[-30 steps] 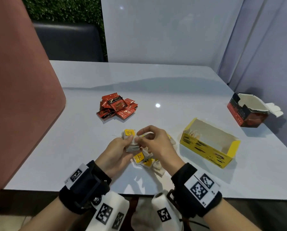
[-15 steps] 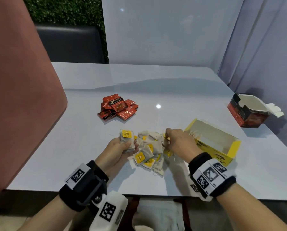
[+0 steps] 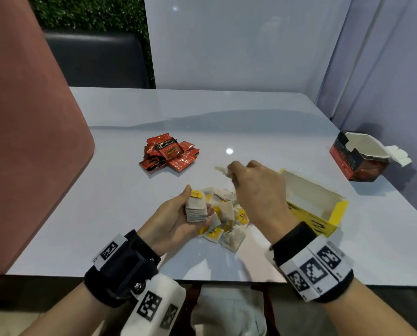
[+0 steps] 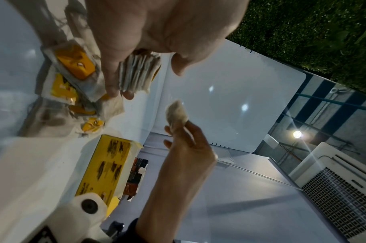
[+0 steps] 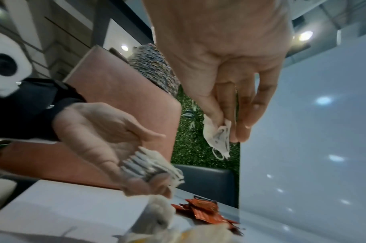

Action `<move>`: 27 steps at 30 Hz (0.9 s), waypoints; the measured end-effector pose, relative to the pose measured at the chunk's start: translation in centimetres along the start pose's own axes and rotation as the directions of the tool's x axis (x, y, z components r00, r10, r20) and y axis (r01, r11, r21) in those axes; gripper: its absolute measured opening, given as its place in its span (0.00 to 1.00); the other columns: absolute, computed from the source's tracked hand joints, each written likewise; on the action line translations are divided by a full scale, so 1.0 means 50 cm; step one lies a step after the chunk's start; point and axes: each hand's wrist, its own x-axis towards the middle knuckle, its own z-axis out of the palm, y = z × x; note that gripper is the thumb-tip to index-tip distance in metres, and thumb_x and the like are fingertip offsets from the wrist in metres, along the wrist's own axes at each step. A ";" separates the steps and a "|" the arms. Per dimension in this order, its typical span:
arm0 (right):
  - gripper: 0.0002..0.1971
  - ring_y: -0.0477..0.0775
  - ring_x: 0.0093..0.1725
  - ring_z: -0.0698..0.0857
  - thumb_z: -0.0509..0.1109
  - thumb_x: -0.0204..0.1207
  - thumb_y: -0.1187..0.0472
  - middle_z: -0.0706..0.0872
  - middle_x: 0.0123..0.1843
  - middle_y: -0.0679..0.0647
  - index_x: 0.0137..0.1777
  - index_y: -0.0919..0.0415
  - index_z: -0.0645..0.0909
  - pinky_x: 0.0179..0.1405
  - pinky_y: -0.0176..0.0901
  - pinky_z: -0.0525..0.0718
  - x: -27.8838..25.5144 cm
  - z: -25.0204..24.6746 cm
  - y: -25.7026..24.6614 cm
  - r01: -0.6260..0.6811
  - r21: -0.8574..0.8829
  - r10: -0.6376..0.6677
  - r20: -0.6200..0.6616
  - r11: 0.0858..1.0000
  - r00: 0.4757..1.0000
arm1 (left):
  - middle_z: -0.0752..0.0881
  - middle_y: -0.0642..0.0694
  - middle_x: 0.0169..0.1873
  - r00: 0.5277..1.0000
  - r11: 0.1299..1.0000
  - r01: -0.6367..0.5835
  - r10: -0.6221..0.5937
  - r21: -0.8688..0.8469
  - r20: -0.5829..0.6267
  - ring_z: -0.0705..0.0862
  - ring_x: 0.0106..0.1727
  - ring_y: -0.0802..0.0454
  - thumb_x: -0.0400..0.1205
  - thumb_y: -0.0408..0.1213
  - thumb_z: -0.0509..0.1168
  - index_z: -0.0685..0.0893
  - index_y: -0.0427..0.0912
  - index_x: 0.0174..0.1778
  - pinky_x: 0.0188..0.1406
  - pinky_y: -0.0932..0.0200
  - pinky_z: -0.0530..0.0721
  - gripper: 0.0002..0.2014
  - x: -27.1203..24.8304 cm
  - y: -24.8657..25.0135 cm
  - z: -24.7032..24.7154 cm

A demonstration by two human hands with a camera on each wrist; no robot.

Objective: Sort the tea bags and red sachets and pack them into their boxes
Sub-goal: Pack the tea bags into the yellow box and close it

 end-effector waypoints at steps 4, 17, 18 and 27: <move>0.14 0.49 0.21 0.79 0.86 0.42 0.59 0.81 0.19 0.49 0.27 0.53 0.85 0.19 0.31 0.68 -0.031 -0.005 -0.062 0.244 -0.037 -0.245 -0.041 0.969 0.969 | 0.84 0.32 0.53 0.992 1.000 -0.024 0.026 -0.011 0.122 0.81 0.56 0.39 0.87 0.49 0.47 0.81 0.32 0.57 0.65 0.43 0.77 0.25 0.001 -0.002 0.005; 0.16 0.47 0.51 0.81 0.65 0.79 0.49 0.84 0.60 0.48 0.64 0.50 0.79 0.53 0.46 0.81 -0.007 -0.013 -0.004 -0.067 0.504 -0.101 0.299 0.861 0.949 | 0.85 0.35 0.49 0.991 0.978 -0.089 0.068 0.190 0.117 0.87 0.46 0.47 0.85 0.27 0.52 0.79 0.29 0.53 0.50 0.56 0.87 0.11 0.000 -0.002 -0.011; 0.21 0.48 0.50 0.83 0.67 0.77 0.47 0.82 0.63 0.49 0.69 0.48 0.73 0.54 0.46 0.82 0.006 -0.018 0.012 -0.084 0.501 -0.114 0.353 0.861 0.929 | 0.85 0.35 0.53 0.985 0.937 -0.138 0.096 0.321 0.144 0.87 0.50 0.46 0.85 0.28 0.54 0.77 0.31 0.59 0.52 0.57 0.86 0.11 -0.001 0.003 -0.009; 0.21 0.60 0.46 0.90 0.73 0.73 0.66 0.89 0.51 0.60 0.66 0.62 0.78 0.45 0.52 0.90 0.040 -0.069 0.115 -0.389 0.690 -0.215 0.617 0.611 0.757 | 0.82 0.32 0.60 0.903 0.007 -0.413 0.129 0.911 0.409 0.81 0.47 0.47 0.86 0.33 0.53 0.22 0.38 0.76 0.51 0.59 0.77 0.41 0.008 0.051 0.149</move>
